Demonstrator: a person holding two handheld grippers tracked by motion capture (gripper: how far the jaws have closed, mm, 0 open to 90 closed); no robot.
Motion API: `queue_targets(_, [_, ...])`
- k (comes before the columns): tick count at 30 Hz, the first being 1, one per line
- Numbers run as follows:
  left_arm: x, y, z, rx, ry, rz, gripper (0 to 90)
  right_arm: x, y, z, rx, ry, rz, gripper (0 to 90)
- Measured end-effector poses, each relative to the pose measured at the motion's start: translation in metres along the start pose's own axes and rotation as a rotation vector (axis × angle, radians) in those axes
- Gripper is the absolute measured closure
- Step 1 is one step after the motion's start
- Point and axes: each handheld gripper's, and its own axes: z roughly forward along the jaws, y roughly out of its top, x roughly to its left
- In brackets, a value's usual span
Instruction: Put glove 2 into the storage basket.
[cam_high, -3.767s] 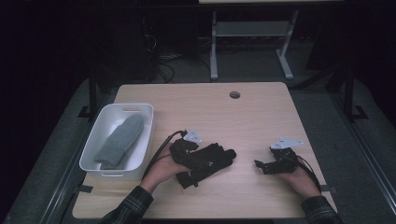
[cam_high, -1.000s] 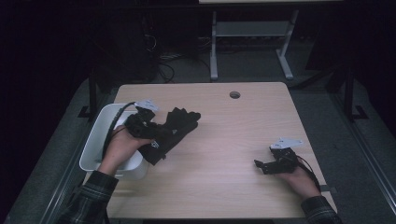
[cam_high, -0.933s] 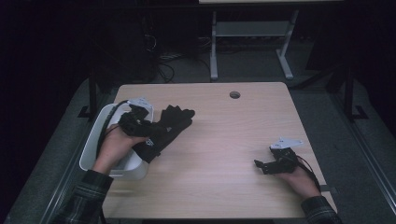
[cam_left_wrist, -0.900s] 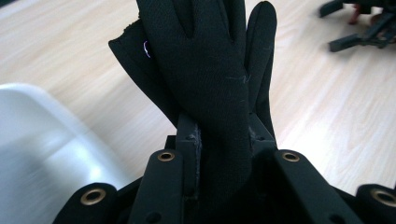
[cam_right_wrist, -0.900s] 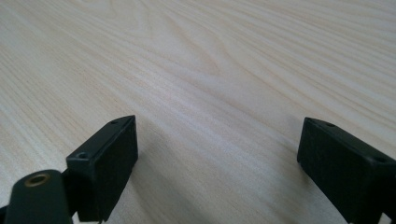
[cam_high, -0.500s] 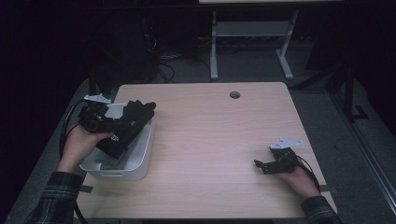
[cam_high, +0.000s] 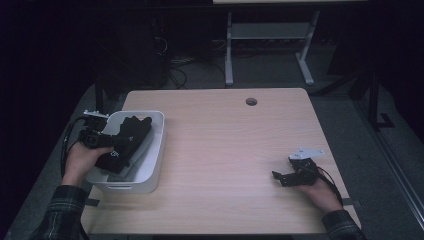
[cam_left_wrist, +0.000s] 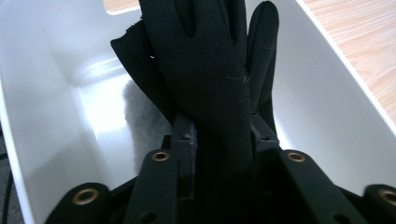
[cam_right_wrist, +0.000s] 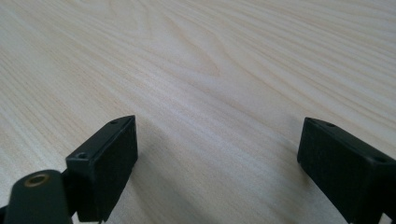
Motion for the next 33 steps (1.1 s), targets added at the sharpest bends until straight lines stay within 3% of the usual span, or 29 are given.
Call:
queue_targets(5, [0.002,0.0,-0.001,-0.026,0.03,-0.001,36.6,0.0,0.0,0.0,0.0,0.0,0.0,12.0])
queue_targets(9, [0.0,0.002,-0.003,-0.044,0.071,0.008,23.6,0.0,0.0,0.0,0.0,0.0,0.0,12.0])
queue_targets(14, [-0.009,0.006,-0.008,-0.08,0.046,0.028,21.8,0.0,0.0,0.0,0.0,0.0,-0.001,12.0])
queue_targets(19, [-0.027,0.013,-0.009,-0.112,0.014,0.062,20.8,0.0,0.0,0.0,0.0,0.0,0.0,12.0])
queue_targets(33, [-0.098,0.035,0.002,-0.201,-0.12,0.169,20.3,0.0,0.0,0.0,0.003,0.001,0.006,11.9])
